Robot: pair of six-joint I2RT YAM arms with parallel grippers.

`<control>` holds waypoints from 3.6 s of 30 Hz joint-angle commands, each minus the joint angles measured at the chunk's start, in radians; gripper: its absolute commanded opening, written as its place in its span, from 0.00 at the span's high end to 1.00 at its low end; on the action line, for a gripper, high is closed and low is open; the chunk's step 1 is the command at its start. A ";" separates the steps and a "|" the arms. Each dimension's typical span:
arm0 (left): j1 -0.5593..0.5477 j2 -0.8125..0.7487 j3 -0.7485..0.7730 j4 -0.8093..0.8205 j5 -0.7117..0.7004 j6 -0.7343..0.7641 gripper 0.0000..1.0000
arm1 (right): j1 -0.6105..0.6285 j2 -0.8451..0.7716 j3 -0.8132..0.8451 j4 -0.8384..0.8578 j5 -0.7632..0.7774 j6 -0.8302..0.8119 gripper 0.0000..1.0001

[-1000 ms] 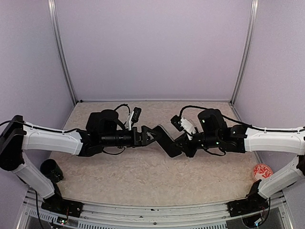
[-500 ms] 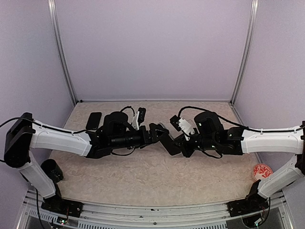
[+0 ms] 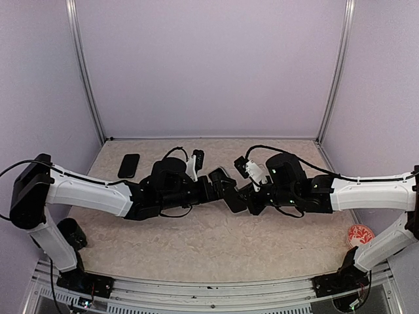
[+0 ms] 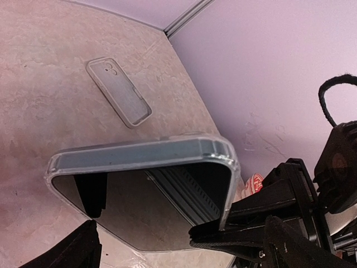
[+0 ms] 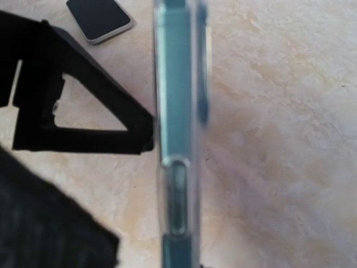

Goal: Put the phone into the phone case
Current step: Pass from the left arm to the right, then pass from the right arm to the left, then place the phone with the phone case at the corner of the board.

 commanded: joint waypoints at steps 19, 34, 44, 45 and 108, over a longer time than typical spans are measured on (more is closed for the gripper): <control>-0.005 -0.015 -0.014 0.027 -0.082 0.031 0.01 | 0.014 -0.021 0.032 0.111 -0.068 0.034 1.00; -0.006 0.002 0.006 0.008 -0.101 0.032 0.24 | 0.019 0.004 0.037 0.105 -0.064 0.046 1.00; -0.002 0.026 0.047 -0.036 -0.094 0.047 0.17 | 0.023 0.006 0.036 0.107 -0.062 0.044 1.00; -0.001 0.027 0.049 -0.040 -0.095 0.047 0.15 | 0.023 0.009 0.036 0.107 -0.057 0.046 1.00; 0.508 0.111 0.426 -0.638 -0.053 0.695 0.39 | 0.062 -0.083 -0.077 0.091 0.069 0.011 0.00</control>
